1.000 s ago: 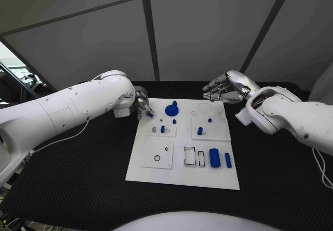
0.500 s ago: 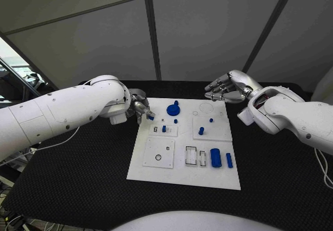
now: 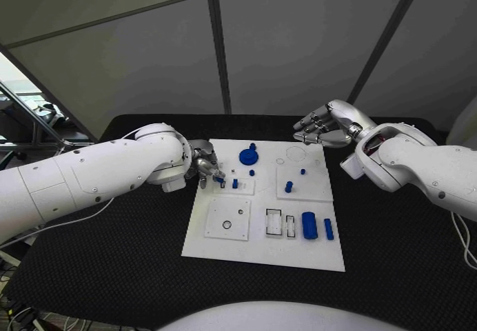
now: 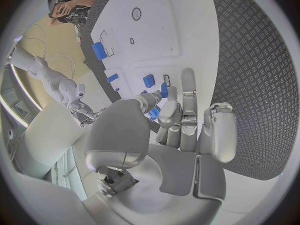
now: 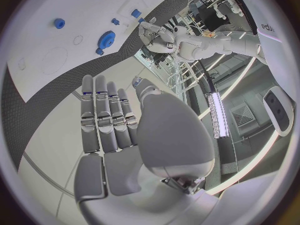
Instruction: Assemble the parts on the task board
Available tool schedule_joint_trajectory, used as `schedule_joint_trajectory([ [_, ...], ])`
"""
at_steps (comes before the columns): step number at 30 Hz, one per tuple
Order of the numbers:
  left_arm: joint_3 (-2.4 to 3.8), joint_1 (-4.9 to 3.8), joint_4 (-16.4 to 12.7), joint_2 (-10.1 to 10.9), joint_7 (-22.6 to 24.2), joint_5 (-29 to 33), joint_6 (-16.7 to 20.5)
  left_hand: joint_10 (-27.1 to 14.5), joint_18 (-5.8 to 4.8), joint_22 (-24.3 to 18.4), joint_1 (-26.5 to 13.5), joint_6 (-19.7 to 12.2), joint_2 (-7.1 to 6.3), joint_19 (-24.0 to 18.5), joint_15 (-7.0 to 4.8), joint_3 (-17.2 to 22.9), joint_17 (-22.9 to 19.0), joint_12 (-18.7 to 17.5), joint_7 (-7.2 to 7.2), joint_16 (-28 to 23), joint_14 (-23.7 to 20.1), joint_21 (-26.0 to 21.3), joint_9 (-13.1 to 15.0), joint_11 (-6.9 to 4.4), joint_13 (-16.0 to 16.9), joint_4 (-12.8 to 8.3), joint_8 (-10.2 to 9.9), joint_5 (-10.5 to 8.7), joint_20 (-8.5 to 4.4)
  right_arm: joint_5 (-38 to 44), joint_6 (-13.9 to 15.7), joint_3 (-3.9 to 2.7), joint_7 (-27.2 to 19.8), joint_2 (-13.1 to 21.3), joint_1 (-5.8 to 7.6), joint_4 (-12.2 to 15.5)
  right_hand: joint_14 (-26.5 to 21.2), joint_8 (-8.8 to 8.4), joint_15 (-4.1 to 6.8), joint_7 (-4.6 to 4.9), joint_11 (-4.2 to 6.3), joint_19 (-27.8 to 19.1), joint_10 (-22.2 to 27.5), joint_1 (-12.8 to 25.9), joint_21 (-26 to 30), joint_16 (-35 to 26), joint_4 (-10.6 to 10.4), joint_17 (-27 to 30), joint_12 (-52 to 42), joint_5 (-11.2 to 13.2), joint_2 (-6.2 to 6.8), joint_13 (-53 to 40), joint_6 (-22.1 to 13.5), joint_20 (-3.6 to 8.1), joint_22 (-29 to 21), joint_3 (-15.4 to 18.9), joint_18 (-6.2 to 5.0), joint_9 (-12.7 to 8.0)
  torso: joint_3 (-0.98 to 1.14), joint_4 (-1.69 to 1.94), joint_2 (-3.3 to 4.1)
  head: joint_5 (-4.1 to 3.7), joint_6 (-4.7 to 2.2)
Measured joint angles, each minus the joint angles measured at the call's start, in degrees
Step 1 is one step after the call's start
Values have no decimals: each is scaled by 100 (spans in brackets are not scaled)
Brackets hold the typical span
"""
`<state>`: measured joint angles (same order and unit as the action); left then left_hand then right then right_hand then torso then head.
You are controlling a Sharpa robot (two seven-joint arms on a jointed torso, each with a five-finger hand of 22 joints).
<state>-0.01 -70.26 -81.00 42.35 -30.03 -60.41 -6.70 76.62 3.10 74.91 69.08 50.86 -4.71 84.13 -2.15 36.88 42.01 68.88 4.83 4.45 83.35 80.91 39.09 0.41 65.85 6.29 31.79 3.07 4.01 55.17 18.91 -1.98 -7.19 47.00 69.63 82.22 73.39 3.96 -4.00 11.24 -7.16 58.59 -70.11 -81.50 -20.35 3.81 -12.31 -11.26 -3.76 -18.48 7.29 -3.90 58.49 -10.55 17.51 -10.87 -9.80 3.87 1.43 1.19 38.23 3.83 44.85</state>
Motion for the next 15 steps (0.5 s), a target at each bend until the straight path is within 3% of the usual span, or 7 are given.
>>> schedule_joint_trajectory([
  [5, -8, 50, -20, -18, -37, -105, 58, 20, 0, 0, -34, 0, -26, 0, 0, 65, 0, 0, 0, 0, 0, 0, 5, 20, 16, -30, 42, 22, 0, 19, -2, 0, 1, 0, 0, 0, 0, 0, 0, 0, 0, 0, 0, 0, 0, 0, 0, 0, 0, 0, 0, 0, 0, 0, -1, 0, 0, 0, 1, -1, 3, 3, 21],
  [15, -9, 67, -63, -45, -99, -297, 45, 43, 0, 0, -80, 0, -27, 0, 0, 94, 0, 0, 0, 0, 0, 0, 19, 2, 22, -47, 68, 48, 0, 37, -7, 0, 5, 6, 0, 6, 0, 0, 0, 0, 0, 0, 0, 0, 0, 0, 0, -1, 0, 0, 0, 0, 0, 0, 0, 0, 1, 0, 3, -5, 3, 3, 51],
])
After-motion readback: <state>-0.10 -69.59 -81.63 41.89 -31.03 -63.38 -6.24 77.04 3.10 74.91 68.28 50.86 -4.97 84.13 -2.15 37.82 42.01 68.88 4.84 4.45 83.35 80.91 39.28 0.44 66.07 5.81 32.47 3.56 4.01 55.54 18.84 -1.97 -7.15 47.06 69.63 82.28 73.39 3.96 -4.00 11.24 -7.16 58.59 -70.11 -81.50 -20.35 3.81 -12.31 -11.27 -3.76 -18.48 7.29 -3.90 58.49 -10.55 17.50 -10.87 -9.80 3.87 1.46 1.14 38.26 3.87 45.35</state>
